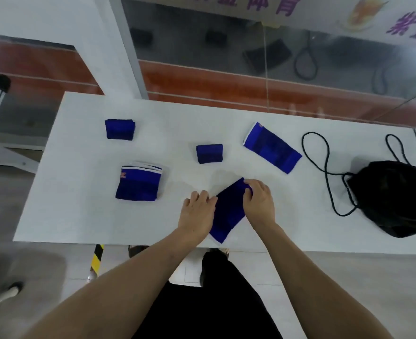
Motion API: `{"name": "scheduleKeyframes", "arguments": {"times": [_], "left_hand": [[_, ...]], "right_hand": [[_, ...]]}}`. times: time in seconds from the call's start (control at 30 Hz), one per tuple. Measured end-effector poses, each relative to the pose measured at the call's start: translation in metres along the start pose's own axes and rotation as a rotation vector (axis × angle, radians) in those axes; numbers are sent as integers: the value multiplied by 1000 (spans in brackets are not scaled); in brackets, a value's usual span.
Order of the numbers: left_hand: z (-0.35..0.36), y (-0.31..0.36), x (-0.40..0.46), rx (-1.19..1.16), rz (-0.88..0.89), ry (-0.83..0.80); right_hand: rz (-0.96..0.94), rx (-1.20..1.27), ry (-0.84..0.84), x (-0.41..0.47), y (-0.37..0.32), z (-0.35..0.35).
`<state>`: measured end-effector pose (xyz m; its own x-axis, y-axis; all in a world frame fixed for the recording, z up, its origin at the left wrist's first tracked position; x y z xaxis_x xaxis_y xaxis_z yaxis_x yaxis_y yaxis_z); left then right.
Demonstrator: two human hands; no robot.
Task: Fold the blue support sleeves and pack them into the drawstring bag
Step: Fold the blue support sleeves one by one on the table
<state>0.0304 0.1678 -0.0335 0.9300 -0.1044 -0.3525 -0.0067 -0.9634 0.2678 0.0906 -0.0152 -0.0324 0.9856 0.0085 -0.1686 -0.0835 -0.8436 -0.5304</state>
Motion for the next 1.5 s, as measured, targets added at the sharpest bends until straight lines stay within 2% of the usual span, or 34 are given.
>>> {"name": "scheduleKeyframes", "arguments": {"times": [0.23,0.37,0.47,0.63,0.77,0.9,1.0,1.13,1.23,1.33,1.4,1.5], "left_hand": [[26,50,18,93,-157,-27],[32,67,29,133,-112,47],[30,76,46,114,-85,1],[28,91,66,33,-15,-55],[33,92,69,20,74,-109],[35,91,70,41,154,-158],[31,89,70,71,184,-133],[31,85,68,92,186,-107],[27,84,64,-86,120,-53],[11,88,60,-378,-58,117],[1,91,60,-648,-238,170],[-6,100,65,-1265,-517,82]], "right_hand": [[-75,-71,-28,72,45,-32],[-45,-258,-198,109,69,-41],[-17,-325,-282,113,87,-45],[-80,-344,-185,82,103,-52],[-57,-252,-145,69,108,-52],[94,-251,-7,69,114,-61],[235,-261,-23,71,118,-59],[322,-234,-68,72,121,-55],[368,79,-64,69,120,-54],[354,385,-49,60,111,-63],[356,557,-61,54,100,-71],[356,763,-75,45,82,-84]]}}
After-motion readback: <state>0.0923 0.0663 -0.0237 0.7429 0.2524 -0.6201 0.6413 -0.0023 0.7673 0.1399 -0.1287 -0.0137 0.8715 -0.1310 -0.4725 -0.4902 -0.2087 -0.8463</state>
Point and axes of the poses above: each hand's wrist, its own x-axis towards the middle knuckle, its own z-axis out of the palm, y = z × x, the point moved 3 cm from there along x, towards the middle knuckle, and after that the axes turned 1 degree about y, right-handed, at the moved point
